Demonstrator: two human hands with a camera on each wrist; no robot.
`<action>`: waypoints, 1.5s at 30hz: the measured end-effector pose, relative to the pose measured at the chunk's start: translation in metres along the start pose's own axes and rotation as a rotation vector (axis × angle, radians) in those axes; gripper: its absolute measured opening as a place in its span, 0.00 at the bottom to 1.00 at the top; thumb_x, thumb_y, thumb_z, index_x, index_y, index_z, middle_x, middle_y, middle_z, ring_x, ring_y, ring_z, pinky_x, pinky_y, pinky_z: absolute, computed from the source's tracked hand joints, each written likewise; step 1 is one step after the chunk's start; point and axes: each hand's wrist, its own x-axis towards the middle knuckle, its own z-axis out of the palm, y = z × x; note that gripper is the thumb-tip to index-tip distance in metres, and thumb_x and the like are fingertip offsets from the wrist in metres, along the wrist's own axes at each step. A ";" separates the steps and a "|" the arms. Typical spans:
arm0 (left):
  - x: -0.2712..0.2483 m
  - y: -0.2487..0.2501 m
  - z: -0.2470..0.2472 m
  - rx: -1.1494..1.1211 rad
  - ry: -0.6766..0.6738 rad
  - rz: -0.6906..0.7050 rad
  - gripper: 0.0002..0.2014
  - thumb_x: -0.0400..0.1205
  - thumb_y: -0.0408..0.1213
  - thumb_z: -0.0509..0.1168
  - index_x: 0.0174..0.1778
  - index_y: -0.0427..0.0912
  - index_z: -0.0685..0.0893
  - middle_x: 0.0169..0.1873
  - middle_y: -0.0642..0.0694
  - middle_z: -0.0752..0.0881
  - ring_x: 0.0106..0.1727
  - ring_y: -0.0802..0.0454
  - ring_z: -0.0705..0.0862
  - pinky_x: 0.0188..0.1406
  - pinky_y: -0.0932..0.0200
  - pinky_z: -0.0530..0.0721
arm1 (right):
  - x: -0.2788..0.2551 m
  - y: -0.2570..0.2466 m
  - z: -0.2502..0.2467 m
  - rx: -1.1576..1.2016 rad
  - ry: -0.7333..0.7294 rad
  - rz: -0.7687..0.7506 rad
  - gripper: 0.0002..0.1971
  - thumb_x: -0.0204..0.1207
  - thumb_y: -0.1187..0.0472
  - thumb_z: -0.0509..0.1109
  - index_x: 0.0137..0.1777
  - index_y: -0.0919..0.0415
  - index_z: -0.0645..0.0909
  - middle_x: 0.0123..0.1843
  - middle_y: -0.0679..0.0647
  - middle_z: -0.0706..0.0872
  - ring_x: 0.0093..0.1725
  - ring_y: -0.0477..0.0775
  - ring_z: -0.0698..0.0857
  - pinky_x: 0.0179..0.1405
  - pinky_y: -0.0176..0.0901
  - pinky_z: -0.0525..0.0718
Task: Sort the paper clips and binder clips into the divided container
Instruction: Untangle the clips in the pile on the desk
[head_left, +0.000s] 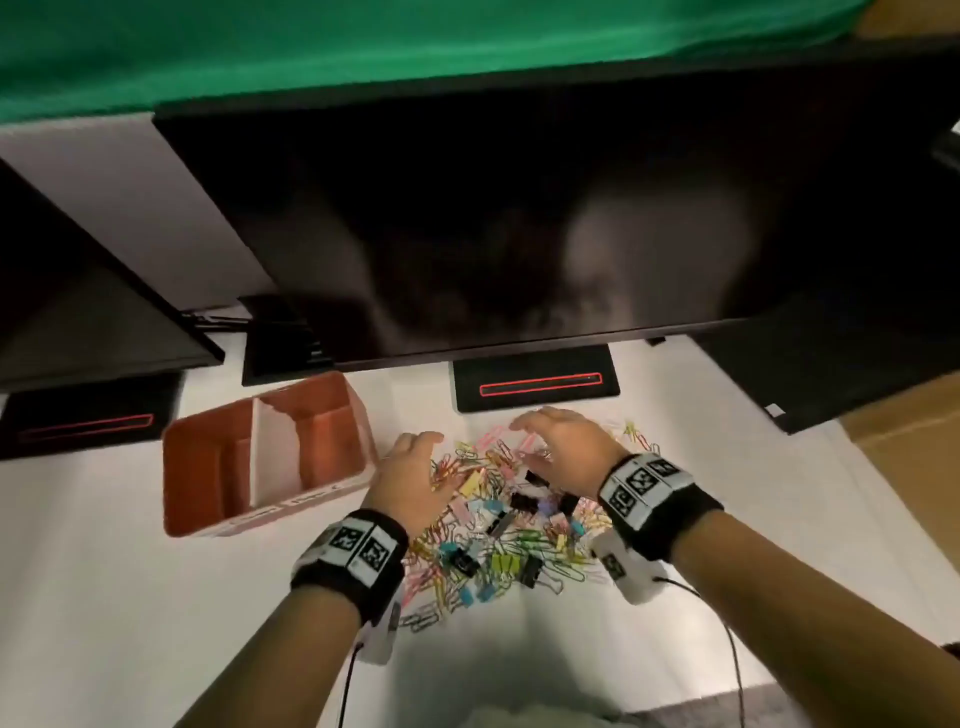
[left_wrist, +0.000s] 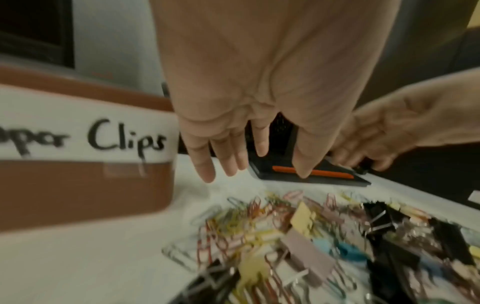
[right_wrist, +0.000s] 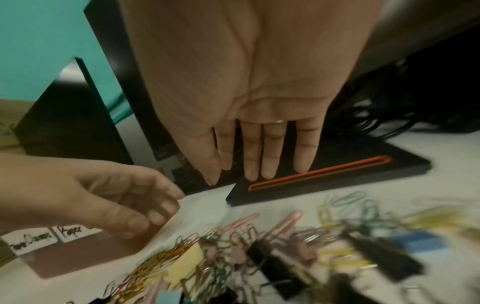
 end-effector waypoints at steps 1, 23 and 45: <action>0.006 -0.001 0.007 0.036 -0.027 -0.032 0.29 0.76 0.43 0.67 0.72 0.47 0.66 0.67 0.45 0.72 0.66 0.45 0.75 0.68 0.48 0.75 | 0.015 -0.006 0.007 -0.016 -0.041 -0.012 0.22 0.78 0.56 0.64 0.73 0.49 0.69 0.74 0.53 0.75 0.72 0.56 0.74 0.71 0.50 0.74; 0.007 -0.035 0.017 -0.091 0.043 0.090 0.04 0.77 0.33 0.67 0.46 0.39 0.85 0.41 0.42 0.84 0.42 0.45 0.81 0.44 0.54 0.79 | 0.050 -0.008 0.051 -0.034 -0.091 -0.020 0.08 0.78 0.56 0.65 0.52 0.54 0.84 0.54 0.52 0.88 0.54 0.55 0.84 0.60 0.51 0.80; -0.053 -0.082 -0.107 -0.216 0.378 -0.022 0.14 0.76 0.37 0.70 0.58 0.43 0.83 0.53 0.48 0.83 0.52 0.54 0.83 0.56 0.61 0.80 | 0.077 -0.160 0.036 0.262 0.209 -0.234 0.13 0.76 0.51 0.68 0.57 0.54 0.82 0.56 0.51 0.85 0.55 0.50 0.82 0.56 0.44 0.81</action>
